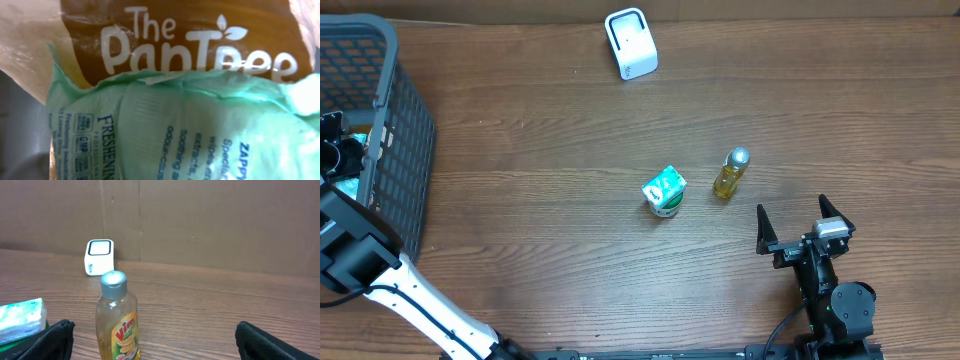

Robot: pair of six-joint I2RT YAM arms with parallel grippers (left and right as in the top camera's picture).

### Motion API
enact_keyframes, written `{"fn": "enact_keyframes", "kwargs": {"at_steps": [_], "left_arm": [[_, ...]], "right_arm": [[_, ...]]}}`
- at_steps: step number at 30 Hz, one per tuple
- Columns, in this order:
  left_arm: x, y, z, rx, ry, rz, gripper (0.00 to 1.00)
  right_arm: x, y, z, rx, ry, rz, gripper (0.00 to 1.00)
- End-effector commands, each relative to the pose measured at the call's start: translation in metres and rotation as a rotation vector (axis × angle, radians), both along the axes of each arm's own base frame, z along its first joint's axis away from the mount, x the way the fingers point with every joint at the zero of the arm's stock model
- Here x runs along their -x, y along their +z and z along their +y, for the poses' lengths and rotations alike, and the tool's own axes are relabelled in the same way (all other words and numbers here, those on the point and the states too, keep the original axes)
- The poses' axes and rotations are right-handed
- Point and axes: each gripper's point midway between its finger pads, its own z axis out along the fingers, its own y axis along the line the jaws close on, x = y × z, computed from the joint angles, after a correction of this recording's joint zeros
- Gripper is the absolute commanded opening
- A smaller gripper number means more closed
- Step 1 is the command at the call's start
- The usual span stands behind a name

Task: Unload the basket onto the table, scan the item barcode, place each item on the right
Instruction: 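Reach the left gripper down toward the Pantree bag in the basket, then grasp the mint-green wipes pack in the basket with the left gripper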

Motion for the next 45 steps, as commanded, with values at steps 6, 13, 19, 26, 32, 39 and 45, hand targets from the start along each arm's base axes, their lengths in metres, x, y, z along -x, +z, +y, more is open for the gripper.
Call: {"fn": "enact_keyframes", "kwargs": {"at_steps": [6,13,19,26,32,39,45], "left_arm": [[-0.029,0.037,-0.01,0.011,0.056,-0.113,0.46],[-0.068,0.153,-0.041,-0.126,-0.004,-0.321,0.43],[-0.067,0.263,-0.067,-0.337,0.033,-0.475,0.43],[-0.026,0.401,-0.113,-0.458,0.099,-0.77,0.41],[0.01,0.432,-0.15,-0.367,0.101,-0.847,0.42],[0.014,0.383,-0.22,-0.033,0.002,-0.716,0.48],[0.015,0.313,-0.278,0.098,-0.101,-0.477,0.52]], "right_arm": [[0.0,-0.002,-0.001,0.001,-0.001,-0.003,1.0],[0.0,-0.002,-0.001,0.001,-0.001,-0.002,1.0],[0.0,-0.002,-0.001,0.001,-0.001,-0.003,1.0],[0.0,-0.002,-0.001,0.001,-0.001,-0.003,1.0],[0.0,-0.002,-0.001,0.001,-0.001,-0.003,1.0],[0.0,-0.002,-0.001,0.001,-0.001,-0.003,1.0],[0.0,-0.002,-0.001,0.001,-0.001,-0.003,1.0]]}}
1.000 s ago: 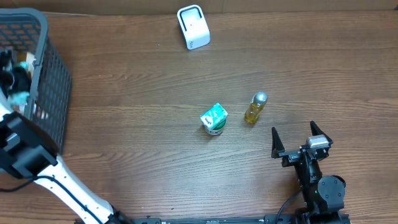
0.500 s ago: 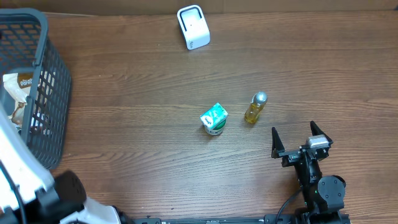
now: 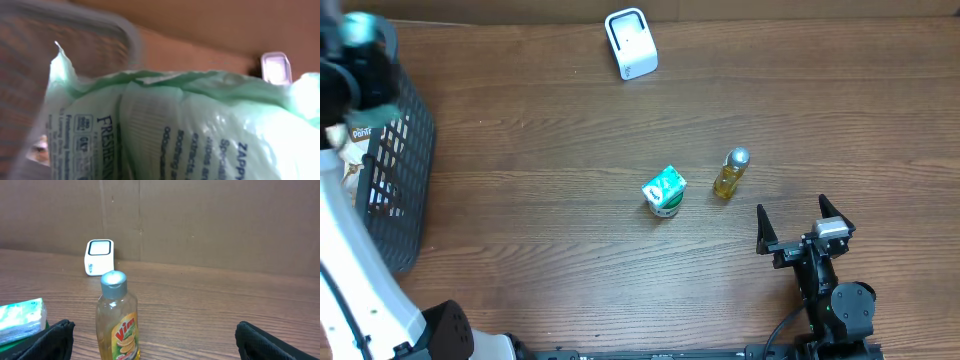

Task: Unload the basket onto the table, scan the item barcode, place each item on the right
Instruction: 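Grasp the mint-green wipes pack in the basket with the left gripper, then carry the wipes pack past the scanner and drop it on the table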

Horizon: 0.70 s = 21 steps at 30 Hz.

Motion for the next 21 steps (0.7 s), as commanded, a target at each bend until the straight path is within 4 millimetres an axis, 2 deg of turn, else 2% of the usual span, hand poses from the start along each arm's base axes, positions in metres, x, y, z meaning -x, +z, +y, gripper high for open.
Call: {"fn": "enact_keyframes", "kwargs": {"at_steps": [1,6,9,10,12,13,15,21], "left_arm": [[-0.006,-0.049,-0.043,0.091,-0.101,0.136,0.51],[-0.011,-0.124,-0.095,0.122,-0.208,0.297,0.48],[-0.012,-0.182,-0.132,0.127,-0.252,0.368,0.48],[-0.012,-0.207,-0.145,0.103,-0.259,0.386,0.48],[-0.01,-0.233,-0.155,0.057,-0.249,0.399,0.48],[-0.007,-0.256,-0.163,0.015,-0.231,0.406,0.47],[-0.003,-0.276,-0.172,-0.012,-0.232,0.407,0.47],[0.016,-0.331,-0.221,0.013,-0.274,0.412,0.45]], "right_arm": [[0.0,-0.002,0.0,0.001,0.0,-0.003,1.0],[0.0,-0.002,0.0,0.001,0.0,-0.002,1.0],[0.0,-0.002,0.0,0.001,0.0,-0.003,1.0],[0.0,-0.002,0.0,0.001,0.0,-0.002,1.0],[0.0,-0.002,0.0,0.001,0.0,-0.002,1.0],[0.0,-0.002,0.0,0.001,0.0,-0.003,1.0],[0.0,-0.002,0.0,0.001,0.0,-0.003,1.0],[0.0,-0.002,0.0,0.001,0.0,-0.003,1.0]]}}
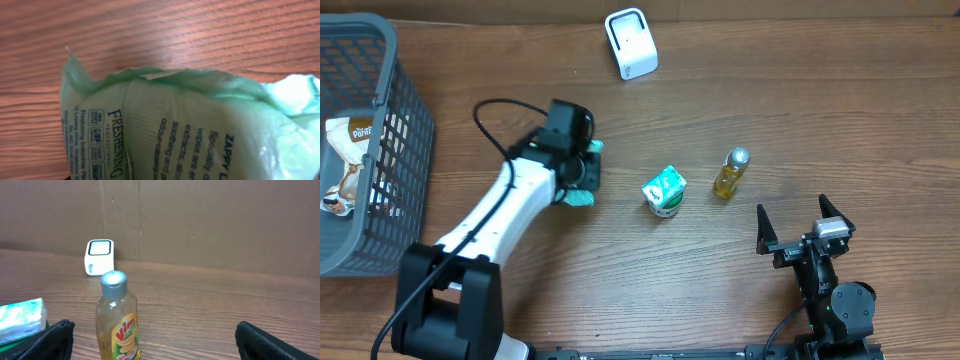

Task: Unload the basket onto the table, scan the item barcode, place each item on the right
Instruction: 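Carry the wipes pack past the scanner and drop it on the table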

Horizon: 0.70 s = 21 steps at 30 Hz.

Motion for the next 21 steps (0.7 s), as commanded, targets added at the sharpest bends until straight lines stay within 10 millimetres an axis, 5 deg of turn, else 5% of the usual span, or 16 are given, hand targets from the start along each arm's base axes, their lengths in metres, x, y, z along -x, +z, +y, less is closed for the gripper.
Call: {"fn": "enact_keyframes", "kwargs": {"at_steps": [1,9,13,21], "left_arm": [[0.014,-0.025,-0.02,-0.005,0.041,0.027,0.49],[0.024,-0.049,-0.044,-0.013,0.011,0.077,0.67],[0.023,-0.048,-0.044,-0.012,0.012,0.075,1.0],[0.022,-0.046,-0.045,-0.011,0.012,0.072,1.0]], "right_arm": [[0.0,-0.002,-0.001,0.001,-0.001,-0.002,1.0],[0.0,-0.002,-0.001,0.001,-0.001,-0.002,1.0],[0.0,-0.002,-0.001,0.001,-0.001,-0.002,1.0],[0.0,-0.002,-0.001,0.001,-0.001,-0.002,1.0]]}}
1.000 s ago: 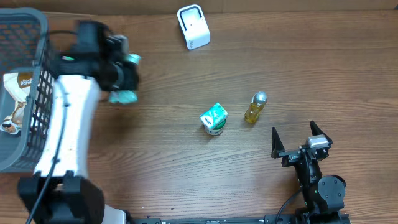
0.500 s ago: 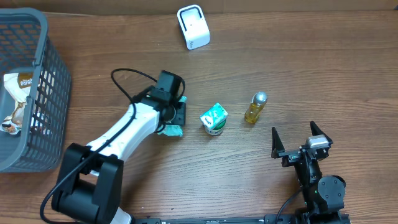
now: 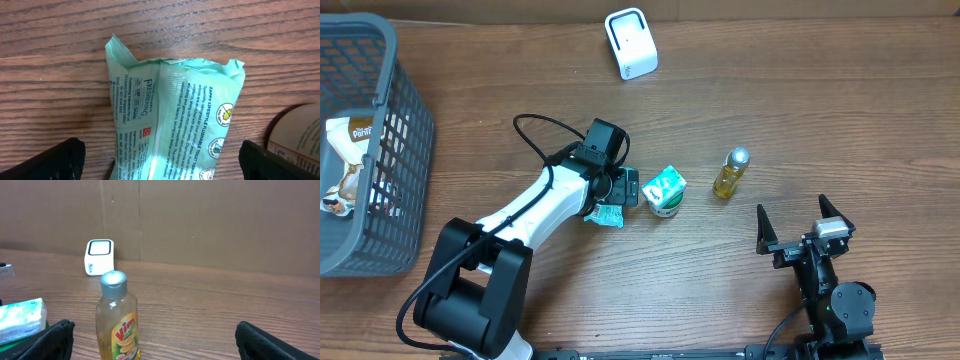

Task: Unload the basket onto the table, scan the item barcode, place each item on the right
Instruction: 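Carry the wipes pack past the scanner and drop it on the table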

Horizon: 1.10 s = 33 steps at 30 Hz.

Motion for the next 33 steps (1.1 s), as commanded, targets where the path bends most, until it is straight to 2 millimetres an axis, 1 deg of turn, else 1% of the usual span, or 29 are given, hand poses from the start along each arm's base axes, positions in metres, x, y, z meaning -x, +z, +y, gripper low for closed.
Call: {"fn": "enact_keyframes", "kwargs": {"at_steps": [1,4,7,9,10,11,12,13,15,16,18,19,20,21,23,25,26,27,29,30,31,33], "left_arm": [[-0.003,0.002,0.001,-0.011,0.008,-0.002,1.0],[-0.012,0.015,-0.002,-0.008,0.011,-0.021,1.0],[-0.034,0.047,0.007,-0.08,0.036,-0.08,1.0],[-0.047,0.08,0.022,-0.169,0.071,-0.122,1.0],[-0.051,0.092,0.027,-0.2,0.084,-0.139,1.0],[-0.058,0.115,0.036,-0.256,0.108,-0.174,1.0],[-0.061,0.127,0.04,-0.277,0.118,-0.189,1.0],[-0.065,0.15,0.045,-0.305,0.134,-0.219,1.0],[-0.07,0.185,0.051,-0.332,0.157,-0.266,0.99],[-0.072,0.21,0.054,-0.341,0.168,-0.301,1.0],[-0.074,0.236,0.054,-0.335,0.161,-0.339,1.0],[-0.075,0.252,0.054,-0.33,0.152,-0.363,1.0],[-0.075,0.272,0.055,-0.324,0.149,-0.396,1.0],[-0.074,0.287,0.057,-0.329,0.147,-0.42,0.99],[-0.073,0.32,0.067,-0.359,0.165,-0.488,1.0],[-0.07,0.354,0.081,-0.407,0.214,-0.566,1.0],[-0.064,0.381,0.096,-0.465,0.258,-0.626,0.99],[-0.058,0.398,0.11,-0.529,0.296,-0.661,1.0],[-0.045,0.421,0.132,-0.628,0.375,-0.706,1.0],[-0.042,0.427,0.138,-0.657,0.401,-0.717,1.0],[-0.035,0.436,0.151,-0.713,0.435,-0.727,1.0],[-0.031,0.439,0.162,-0.744,0.456,-0.719,1.0]], "right_arm": [[0.0,-0.002,0.0,0.0,0.0,-0.003,1.0],[0.0,-0.002,0.0,0.0,0.0,-0.003,1.0],[0.0,-0.002,0.0,0.0,0.0,-0.003,1.0],[0.0,-0.002,0.0,0.0,0.0,-0.003,1.0],[0.0,-0.002,0.0,0.0,0.0,-0.003,1.0],[0.0,-0.002,0.0,0.0,0.0,-0.003,1.0],[0.0,-0.002,0.0,0.0,0.0,-0.003,1.0],[0.0,-0.002,0.0,0.0,0.0,-0.002,1.0],[0.0,-0.002,0.0,0.0,0.0,-0.003,1.0],[0.0,-0.002,0.0,0.0,0.0,-0.003,1.0],[0.0,-0.002,0.0,0.0,0.0,-0.003,1.0],[0.0,-0.002,0.0,0.0,0.0,-0.003,1.0],[0.0,-0.002,0.0,0.0,0.0,-0.003,1.0],[0.0,-0.002,0.0,0.0,0.0,-0.003,1.0],[0.0,-0.002,0.0,0.0,0.0,-0.003,1.0],[0.0,-0.002,0.0,0.0,0.0,-0.003,1.0],[0.0,-0.002,0.0,0.0,0.0,-0.003,1.0],[0.0,-0.002,0.0,0.0,0.0,-0.003,1.0],[0.0,-0.002,0.0,0.0,0.0,-0.003,1.0],[0.0,-0.002,0.0,0.0,0.0,-0.003,1.0],[0.0,-0.002,0.0,0.0,0.0,-0.002,1.0],[0.0,-0.002,0.0,0.0,0.0,-0.003,1.0]]}}
